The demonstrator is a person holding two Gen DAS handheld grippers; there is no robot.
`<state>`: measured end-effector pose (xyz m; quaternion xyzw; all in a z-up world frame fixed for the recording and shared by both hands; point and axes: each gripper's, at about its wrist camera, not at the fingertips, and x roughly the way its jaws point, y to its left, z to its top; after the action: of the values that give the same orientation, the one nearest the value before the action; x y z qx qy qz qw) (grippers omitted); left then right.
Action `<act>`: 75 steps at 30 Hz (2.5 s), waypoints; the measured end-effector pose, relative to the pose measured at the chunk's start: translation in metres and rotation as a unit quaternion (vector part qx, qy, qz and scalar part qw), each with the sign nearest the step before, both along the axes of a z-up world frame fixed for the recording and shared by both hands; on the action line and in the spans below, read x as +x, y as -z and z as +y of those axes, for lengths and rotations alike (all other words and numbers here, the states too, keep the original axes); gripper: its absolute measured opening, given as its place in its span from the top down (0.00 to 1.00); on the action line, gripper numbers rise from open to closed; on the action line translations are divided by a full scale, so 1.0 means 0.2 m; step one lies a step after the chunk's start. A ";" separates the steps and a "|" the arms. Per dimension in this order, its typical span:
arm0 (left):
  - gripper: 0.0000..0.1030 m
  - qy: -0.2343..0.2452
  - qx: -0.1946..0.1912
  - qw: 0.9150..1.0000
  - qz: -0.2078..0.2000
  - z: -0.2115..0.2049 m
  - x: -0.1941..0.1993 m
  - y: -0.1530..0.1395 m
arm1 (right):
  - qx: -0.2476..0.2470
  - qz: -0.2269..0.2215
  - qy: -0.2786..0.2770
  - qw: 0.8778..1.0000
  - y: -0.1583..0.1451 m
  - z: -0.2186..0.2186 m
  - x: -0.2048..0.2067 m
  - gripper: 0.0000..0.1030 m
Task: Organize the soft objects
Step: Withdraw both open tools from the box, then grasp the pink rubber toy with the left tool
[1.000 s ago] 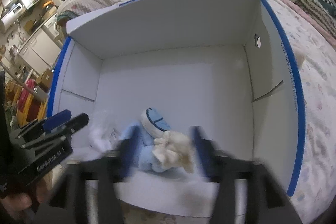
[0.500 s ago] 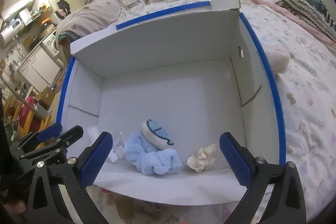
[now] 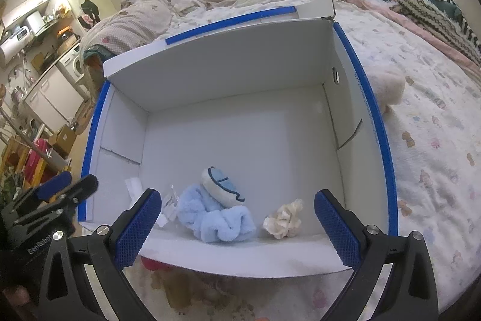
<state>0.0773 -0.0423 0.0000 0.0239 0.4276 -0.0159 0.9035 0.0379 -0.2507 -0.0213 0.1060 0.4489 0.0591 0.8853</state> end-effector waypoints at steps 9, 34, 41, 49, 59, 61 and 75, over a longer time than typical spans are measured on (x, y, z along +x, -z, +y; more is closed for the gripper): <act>0.39 -0.030 -0.015 0.999 0.014 0.11 -0.09 0.01 | -0.021 -0.010 -0.017 1.000 -0.03 0.04 -0.08 0.00; 0.39 -0.058 0.004 0.998 0.034 0.28 -0.27 0.08 | -0.037 0.006 -0.043 0.998 0.00 0.01 -0.31 0.00; 0.39 -0.057 -0.001 0.997 0.051 0.28 -0.28 0.11 | -0.023 0.031 -0.041 0.998 0.05 0.00 -0.31 0.00; 0.39 -0.053 -0.017 0.994 0.093 0.29 -0.25 0.18 | -0.009 0.064 -0.032 0.997 0.11 -0.01 -0.28 0.00; 0.39 -0.073 -0.073 0.979 0.176 0.33 -0.17 0.36 | 0.031 0.094 -0.020 0.995 0.18 -0.02 -0.24 0.00; 0.39 -0.064 -0.085 0.977 0.186 0.28 -0.15 0.39 | 0.033 0.101 -0.021 0.994 0.20 -0.02 -0.23 0.00; 0.40 -0.012 -0.063 0.964 0.258 -0.11 0.03 0.64 | 0.102 0.195 0.023 0.975 0.42 -0.13 -0.17 0.00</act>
<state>0.0829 -0.0640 -0.1278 -0.0432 0.6448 -0.0381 0.7622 0.0045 -0.2774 -0.1050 0.2150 0.6017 0.0626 0.7667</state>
